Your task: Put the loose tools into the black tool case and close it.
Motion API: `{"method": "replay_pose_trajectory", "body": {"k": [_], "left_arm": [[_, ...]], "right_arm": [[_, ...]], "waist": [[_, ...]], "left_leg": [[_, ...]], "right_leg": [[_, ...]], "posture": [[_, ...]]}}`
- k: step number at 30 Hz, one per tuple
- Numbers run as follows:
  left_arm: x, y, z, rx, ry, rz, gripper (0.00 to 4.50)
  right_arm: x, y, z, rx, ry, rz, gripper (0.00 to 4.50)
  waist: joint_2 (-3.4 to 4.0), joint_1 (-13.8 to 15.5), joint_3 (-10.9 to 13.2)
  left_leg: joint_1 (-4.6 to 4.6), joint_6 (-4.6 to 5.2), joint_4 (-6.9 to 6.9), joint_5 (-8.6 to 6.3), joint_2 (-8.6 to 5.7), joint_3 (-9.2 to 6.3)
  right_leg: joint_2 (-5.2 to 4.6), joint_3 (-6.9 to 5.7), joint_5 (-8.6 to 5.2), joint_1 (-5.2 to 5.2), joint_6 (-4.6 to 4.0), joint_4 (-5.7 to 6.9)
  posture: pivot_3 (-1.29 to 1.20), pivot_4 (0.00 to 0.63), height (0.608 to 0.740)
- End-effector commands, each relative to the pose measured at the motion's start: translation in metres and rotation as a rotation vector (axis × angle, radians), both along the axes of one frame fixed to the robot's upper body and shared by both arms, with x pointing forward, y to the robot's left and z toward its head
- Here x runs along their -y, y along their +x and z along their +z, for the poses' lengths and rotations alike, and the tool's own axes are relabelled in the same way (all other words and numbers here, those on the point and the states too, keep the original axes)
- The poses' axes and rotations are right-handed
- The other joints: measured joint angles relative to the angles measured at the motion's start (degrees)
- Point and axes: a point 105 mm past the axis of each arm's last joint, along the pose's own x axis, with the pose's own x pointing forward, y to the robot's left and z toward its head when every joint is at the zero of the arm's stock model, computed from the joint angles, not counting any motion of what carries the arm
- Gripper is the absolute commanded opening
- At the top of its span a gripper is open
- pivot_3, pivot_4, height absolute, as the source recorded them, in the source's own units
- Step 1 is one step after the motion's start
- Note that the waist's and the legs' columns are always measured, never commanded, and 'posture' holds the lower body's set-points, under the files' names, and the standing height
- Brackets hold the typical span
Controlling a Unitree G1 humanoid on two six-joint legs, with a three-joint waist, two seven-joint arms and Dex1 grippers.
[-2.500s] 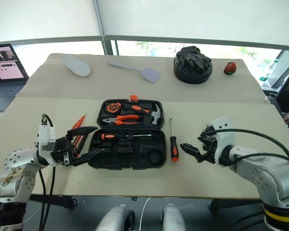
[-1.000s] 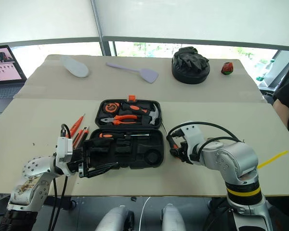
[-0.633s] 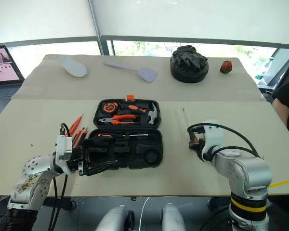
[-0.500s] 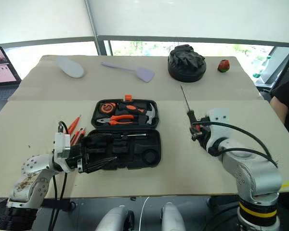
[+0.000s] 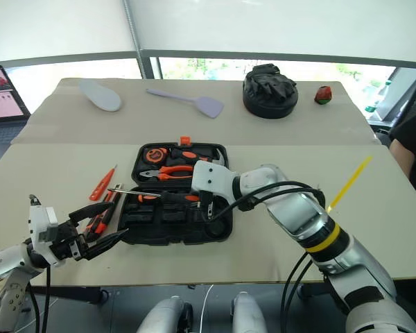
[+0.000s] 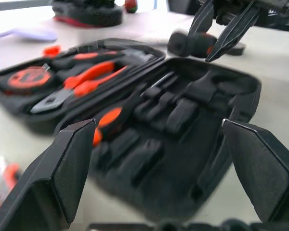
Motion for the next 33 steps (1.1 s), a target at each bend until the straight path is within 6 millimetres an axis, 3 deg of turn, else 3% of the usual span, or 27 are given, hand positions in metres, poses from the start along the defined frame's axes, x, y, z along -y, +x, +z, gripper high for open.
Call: {"method": "replay_pose_trajectory", "body": {"k": [1, 7, 15, 31, 32, 33], "left_arm": [[0.005, -0.003, 0.012, 0.049, 0.004, 0.003, 4.50], [0.011, -0.003, 0.014, 0.062, 0.005, -0.010, 4.50], [0.011, -0.006, 0.012, 0.051, 0.018, -0.023, 4.50], [0.000, -0.010, -0.005, 0.037, 0.023, -0.040, 4.50], [-0.001, -0.011, -0.004, 0.038, 0.024, -0.039, 4.50], [-0.002, -0.011, -0.004, 0.039, 0.025, -0.038, 4.50]], "right_arm": [[0.004, 0.013, 0.007, 0.068, -0.033, -0.028, 1.01], [0.012, 0.019, -0.001, 0.094, -0.141, 0.007, 1.01], [0.026, 0.013, -0.008, 0.072, -0.225, 0.066, 1.01], [0.029, 0.025, -0.015, 0.052, -0.232, -0.005, 1.01], [0.028, 0.025, -0.013, 0.074, -0.237, 0.011, 2.01], [0.028, 0.025, -0.012, 0.086, -0.235, 0.019, 2.22]], "waist": [[0.00, 0.38, 0.00], [0.00, -0.07, 0.00], [0.00, -0.29, 0.00], [0.00, -0.25, 0.00], [0.00, -0.25, 0.00], [0.00, -0.24, 0.00]], "left_leg": [[0.00, 0.00, 0.00, 0.00, -0.02, 0.00], [-0.01, -0.02, -0.03, 0.01, -0.07, 0.02], [-0.01, -0.03, -0.05, 0.01, -0.02, 0.01], [0.01, -0.03, -0.05, 0.01, -0.01, 0.02], [0.01, -0.03, -0.05, 0.01, -0.02, 0.02], [0.01, -0.03, -0.05, 0.01, -0.02, 0.02]], "right_leg": [[-0.06, -0.04, 0.00, -0.01, 0.00, -0.03], [-0.13, -0.13, 0.02, -0.02, -0.02, 0.01], [-0.03, -0.11, 0.03, -0.02, -0.04, 0.01], [-0.01, -0.09, 0.03, -0.01, -0.05, 0.01], [-0.03, -0.09, 0.03, -0.02, -0.05, 0.01], [-0.03, -0.09, 0.03, -0.02, -0.05, 0.01]], "posture": [[0.00, 0.150, 0.740], [0.00, 0.150, 0.740], [0.00, 0.150, 0.740], [0.00, 0.150, 0.740], [0.00, 0.150, 0.740], [0.00, 0.150, 0.740]]}}
